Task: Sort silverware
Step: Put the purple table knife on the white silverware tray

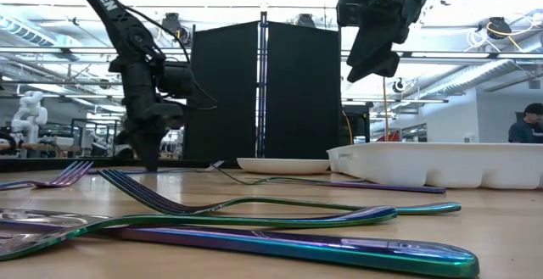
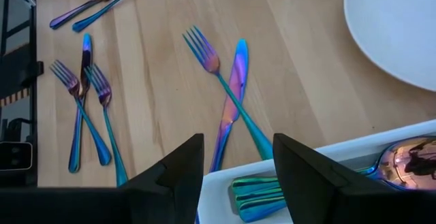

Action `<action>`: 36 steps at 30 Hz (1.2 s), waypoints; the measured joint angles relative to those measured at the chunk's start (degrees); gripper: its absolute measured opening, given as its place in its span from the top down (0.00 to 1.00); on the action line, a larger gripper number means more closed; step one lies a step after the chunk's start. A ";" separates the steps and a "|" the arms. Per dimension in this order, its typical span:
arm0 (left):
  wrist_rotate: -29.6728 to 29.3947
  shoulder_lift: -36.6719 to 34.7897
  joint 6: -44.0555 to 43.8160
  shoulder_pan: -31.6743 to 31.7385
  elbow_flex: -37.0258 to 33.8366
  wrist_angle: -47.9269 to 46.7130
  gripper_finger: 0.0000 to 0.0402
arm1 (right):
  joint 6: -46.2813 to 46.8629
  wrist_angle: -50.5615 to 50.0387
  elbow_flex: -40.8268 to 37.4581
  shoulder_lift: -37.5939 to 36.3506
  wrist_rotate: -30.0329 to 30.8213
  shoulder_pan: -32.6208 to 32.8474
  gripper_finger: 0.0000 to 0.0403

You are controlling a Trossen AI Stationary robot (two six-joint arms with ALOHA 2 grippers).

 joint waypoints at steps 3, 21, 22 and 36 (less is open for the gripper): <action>0.57 -0.02 0.02 0.27 0.33 0.04 1.00 | -0.08 0.00 0.00 0.01 0.17 0.00 0.59; 2.35 -0.68 -0.32 0.25 0.48 0.46 1.00 | -1.67 0.03 0.00 0.01 0.32 -0.02 0.59; 2.29 -1.16 -0.33 0.25 0.48 0.50 1.00 | -1.67 0.04 0.00 0.00 0.33 -0.02 0.59; -6.79 -3.54 -0.48 -5.78 0.59 -1.64 0.72 | -1.91 0.19 0.00 0.01 1.99 -0.09 0.59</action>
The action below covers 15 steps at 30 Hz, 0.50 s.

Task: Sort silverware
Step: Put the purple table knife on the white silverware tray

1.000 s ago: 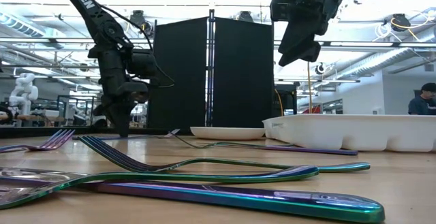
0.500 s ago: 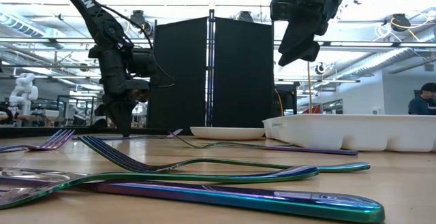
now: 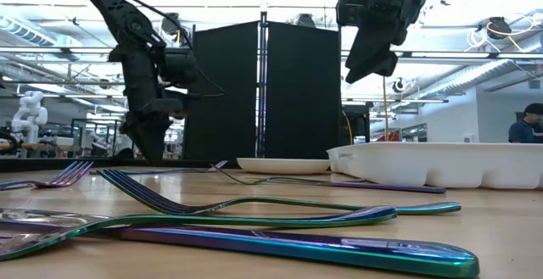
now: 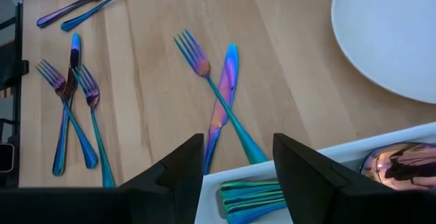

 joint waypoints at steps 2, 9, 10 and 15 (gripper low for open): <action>-0.45 0.00 -0.02 -1.03 0.00 0.29 0.70 | 0.00 0.27 0.00 0.01 0.06 -0.02 0.59; -5.19 0.44 -0.07 -3.61 0.00 1.66 0.69 | 0.01 0.84 0.00 -0.01 0.05 0.00 0.59; -5.30 0.75 -0.05 -3.77 0.00 1.68 0.69 | 0.05 0.84 0.00 -0.01 0.05 0.00 0.59; -5.73 3.39 -0.04 -4.90 0.07 3.02 0.69 | 0.34 0.83 0.00 -0.01 0.05 0.00 0.59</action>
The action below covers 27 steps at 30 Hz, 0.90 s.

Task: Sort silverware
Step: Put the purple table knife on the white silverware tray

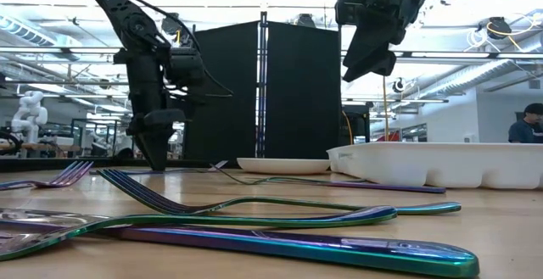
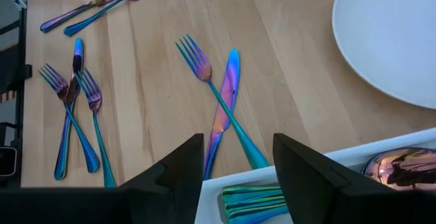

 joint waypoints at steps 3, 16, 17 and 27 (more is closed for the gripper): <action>-0.09 1.57 0.02 -0.13 0.24 0.21 0.69 | 0.64 -0.02 0.00 0.01 -0.01 0.00 0.59; 0.45 2.17 0.48 2.51 0.04 2.18 0.99 | 1.42 -0.04 0.00 0.00 -0.31 0.02 0.59; 0.32 1.41 0.40 3.22 -0.02 2.76 0.99 | 1.44 -0.04 0.00 0.00 -0.37 0.02 0.59; 7.54 -3.56 3.60 2.88 -0.22 14.79 1.00 | 2.94 -1.34 0.00 0.02 -0.59 0.09 0.59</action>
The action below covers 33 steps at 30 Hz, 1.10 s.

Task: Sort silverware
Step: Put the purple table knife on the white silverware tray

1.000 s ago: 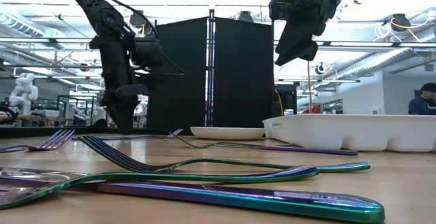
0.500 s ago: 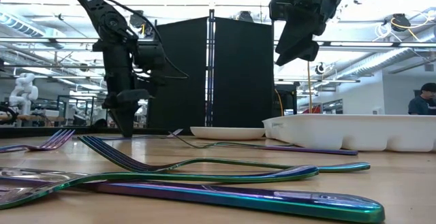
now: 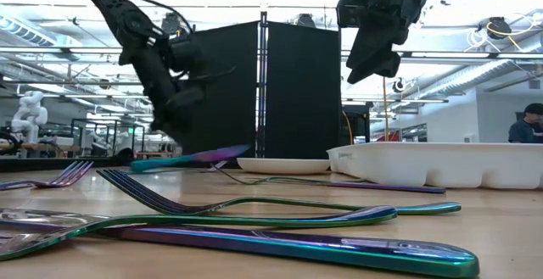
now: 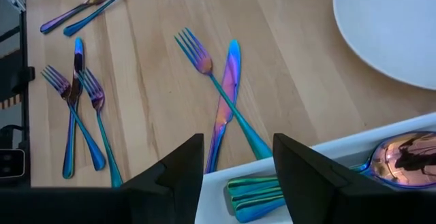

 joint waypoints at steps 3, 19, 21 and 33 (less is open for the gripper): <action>1.56 0.07 0.30 -2.31 0.07 3.97 1.00 | -0.01 -0.07 0.00 0.00 0.00 0.00 0.59; 2.03 -2.55 6.91 -6.92 0.61 3.02 0.85 | 0.56 -0.02 0.00 0.00 0.04 0.00 0.59; 2.23 -2.24 11.93 -9.60 0.34 0.77 0.79 | 0.63 0.13 0.00 0.00 0.03 0.00 0.59; -10.80 12.83 23.78 -16.86 0.50 5.45 0.59 | 1.74 1.29 0.00 0.00 0.20 0.13 0.59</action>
